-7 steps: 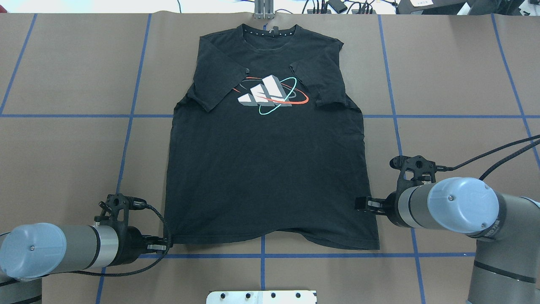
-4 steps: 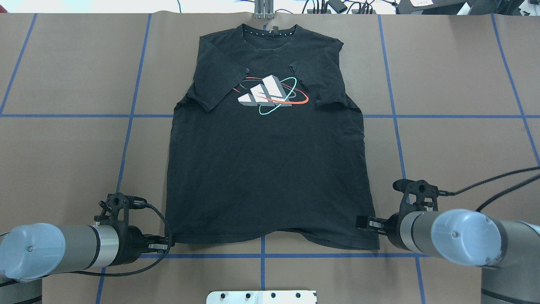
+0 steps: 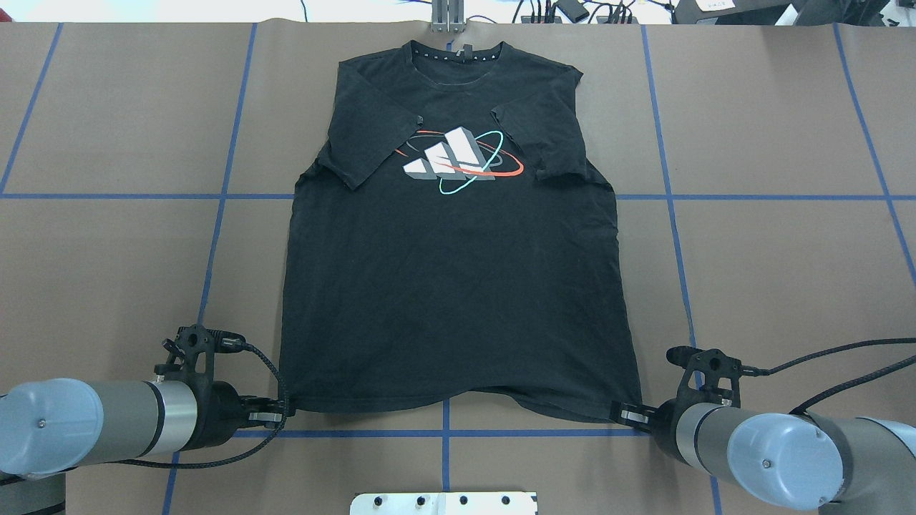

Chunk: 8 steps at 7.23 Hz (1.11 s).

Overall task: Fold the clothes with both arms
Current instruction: 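Lower both grippers and pinch the hem corners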

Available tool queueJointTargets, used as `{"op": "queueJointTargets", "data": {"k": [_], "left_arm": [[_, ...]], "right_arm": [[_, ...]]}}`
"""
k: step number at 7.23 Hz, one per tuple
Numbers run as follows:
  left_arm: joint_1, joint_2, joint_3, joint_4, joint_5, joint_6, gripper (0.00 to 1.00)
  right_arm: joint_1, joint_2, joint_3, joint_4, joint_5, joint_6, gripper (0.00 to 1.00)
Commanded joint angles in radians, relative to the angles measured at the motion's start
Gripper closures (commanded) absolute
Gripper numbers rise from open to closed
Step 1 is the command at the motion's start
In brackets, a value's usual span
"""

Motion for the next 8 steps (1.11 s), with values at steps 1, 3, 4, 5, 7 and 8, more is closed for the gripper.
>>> {"op": "queueJointTargets", "data": {"k": [1, 3, 4, 5, 7, 8], "left_arm": [[0.000, 0.002, -0.002, 0.000, 0.000, 0.000, 1.00], [0.000, 0.002, -0.002, 0.000, 0.000, 0.000, 1.00], [0.000, 0.002, -0.003, 0.000, 0.000, 0.000, 1.00], [0.000, 0.002, -0.003, 0.000, 0.000, 0.000, 1.00], [0.000, 0.002, -0.003, 0.000, 0.000, 0.000, 1.00], [0.000, 0.002, -0.003, 0.000, 0.000, 0.000, 1.00]], "right_arm": [[-0.004, -0.002, -0.001, 0.001, -0.003, 0.000, 0.59], [-0.003, -0.004, -0.001, 0.001, -0.003, -0.004, 0.63], [-0.003, -0.004, -0.001, 0.001, -0.002, -0.004, 0.62], [-0.003, -0.004, -0.002, 0.001, -0.001, -0.004, 0.62], [-0.003, -0.004, -0.005, -0.001, -0.001, -0.006, 0.62], [-0.004, -0.004, -0.015, -0.001, -0.001, -0.006, 0.63]]}}
